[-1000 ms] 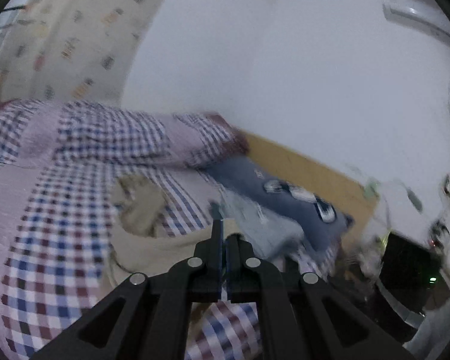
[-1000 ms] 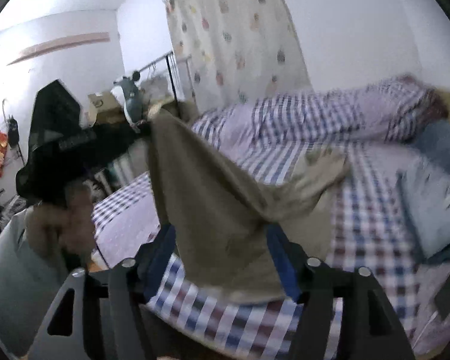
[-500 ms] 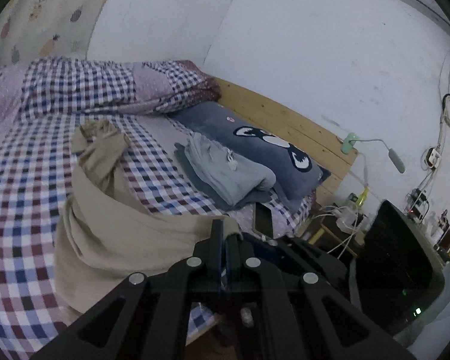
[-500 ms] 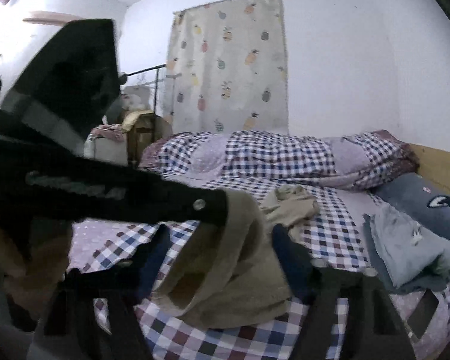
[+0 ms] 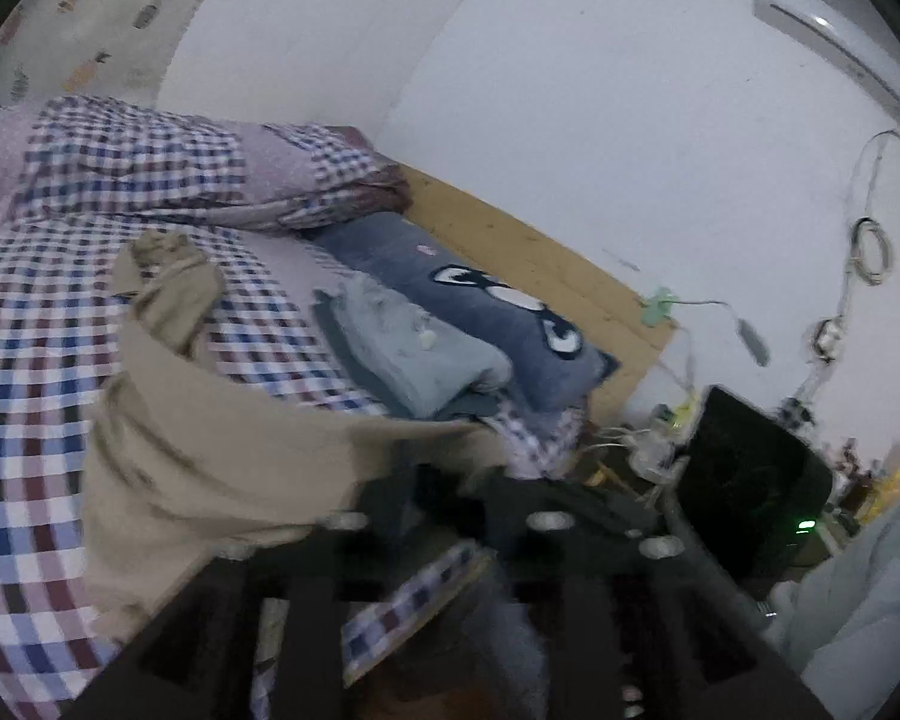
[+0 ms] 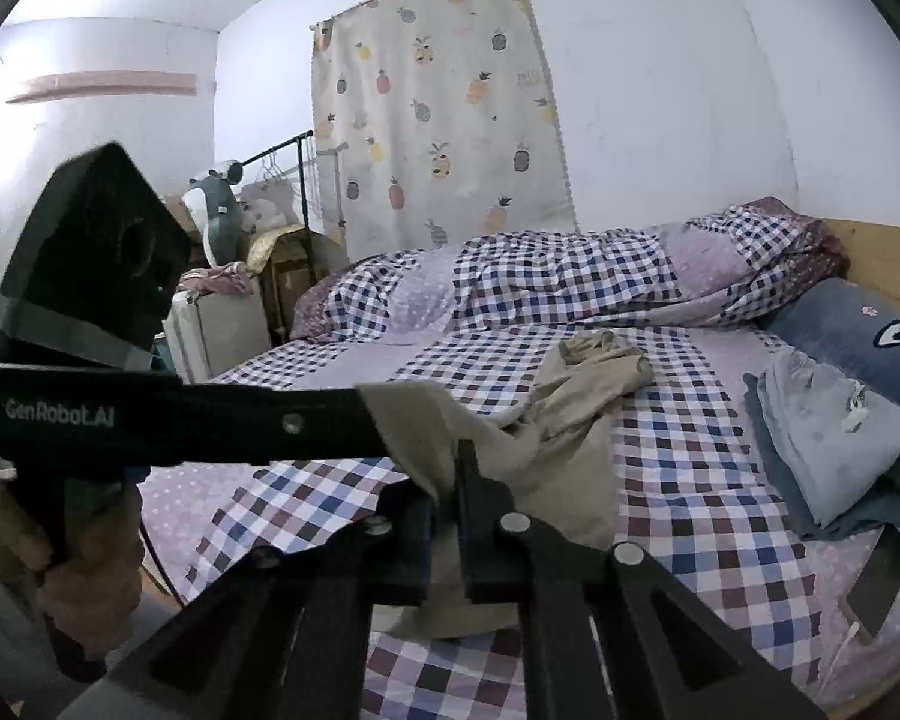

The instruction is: Fold clothes

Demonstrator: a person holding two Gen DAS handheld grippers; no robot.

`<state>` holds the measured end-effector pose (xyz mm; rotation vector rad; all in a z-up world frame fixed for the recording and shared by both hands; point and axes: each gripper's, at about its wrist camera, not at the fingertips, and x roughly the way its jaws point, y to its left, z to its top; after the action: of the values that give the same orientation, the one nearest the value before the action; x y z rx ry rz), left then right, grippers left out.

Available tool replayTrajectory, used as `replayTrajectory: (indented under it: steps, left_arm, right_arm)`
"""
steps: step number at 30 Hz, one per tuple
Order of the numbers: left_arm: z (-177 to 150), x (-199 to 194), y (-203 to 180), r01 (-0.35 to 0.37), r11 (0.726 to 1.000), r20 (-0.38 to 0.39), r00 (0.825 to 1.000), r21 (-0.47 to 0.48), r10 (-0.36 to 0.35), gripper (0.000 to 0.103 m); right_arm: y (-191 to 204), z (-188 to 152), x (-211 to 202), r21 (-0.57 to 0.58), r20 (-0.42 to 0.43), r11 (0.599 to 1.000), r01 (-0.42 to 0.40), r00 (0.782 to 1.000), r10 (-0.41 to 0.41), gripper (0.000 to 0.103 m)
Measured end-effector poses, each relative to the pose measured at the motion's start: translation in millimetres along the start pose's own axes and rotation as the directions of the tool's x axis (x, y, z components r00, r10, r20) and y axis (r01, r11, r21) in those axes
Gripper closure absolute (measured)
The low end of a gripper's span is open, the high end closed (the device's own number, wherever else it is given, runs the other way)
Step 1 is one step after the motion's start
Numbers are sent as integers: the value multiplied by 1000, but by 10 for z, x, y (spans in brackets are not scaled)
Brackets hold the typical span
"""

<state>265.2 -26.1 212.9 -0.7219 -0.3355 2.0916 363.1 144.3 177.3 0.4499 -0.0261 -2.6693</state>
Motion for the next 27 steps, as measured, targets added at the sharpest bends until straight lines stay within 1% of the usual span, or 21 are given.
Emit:
replayTrajectory:
  steps: [1,2,3,4,5,7,9,12,14,16,18,20,23,27]
  left_arm:
    - [-17,-27,19,22,1000,11,1000,-8,-22,47]
    - [-34,-56,39,50,999,24,998,-16,-50,41]
    - [-43,-102,59,60,998,47,997,-26,-59,30]
    - [-50,-150,80,67,997,71,995,-36,-65,25]
    - [-54,-196,99,57,998,94,994,-39,-53,18]
    - [-60,-272,181,22,998,125,992,-53,-16,18]
    - [-89,-325,353,-18,995,148,988,-97,32,18]
    - [-197,-329,680,-77,980,162,981,-182,107,18]
    - [-312,-293,908,-110,965,150,978,-237,148,18]
    - [-435,-211,1100,-148,948,126,974,-283,190,18]
    - [-528,-111,1231,-178,931,95,971,-317,218,18]
    - [-607,-1,1333,-197,919,60,971,-341,231,18]
    - [-689,219,1415,-220,913,0,972,-344,234,18]
    - [-777,588,1427,-239,913,-103,971,-330,217,18]
  right_arm:
    - [1,11,-25,-7,6,1000,8,1000,-8,99]
    - [2,22,-50,-15,12,1000,18,1000,-17,100]
    - [3,33,-74,-22,17,999,27,999,-26,100]
    - [-33,39,-83,-18,17,999,38,999,-38,100]
    - [-73,44,-90,-13,16,999,49,999,-49,100]
    - [-237,73,-129,11,21,997,83,996,-83,100]
    - [-406,102,-169,35,25,993,117,993,-118,100]
    - [-661,146,-230,72,30,983,167,985,-169,100]
    - [-836,190,-285,95,39,974,204,977,-208,100]
    - [-1115,251,-387,134,56,956,261,961,-271,100]
    - [-1399,312,-491,174,71,932,317,940,-333,100]
    - [-1641,229,-560,214,58,904,370,919,-390,100]
    - [-1999,91,-660,271,32,853,446,881,-471,100]
    - [-2476,-92,-793,342,-10,770,539,821,-571,100]
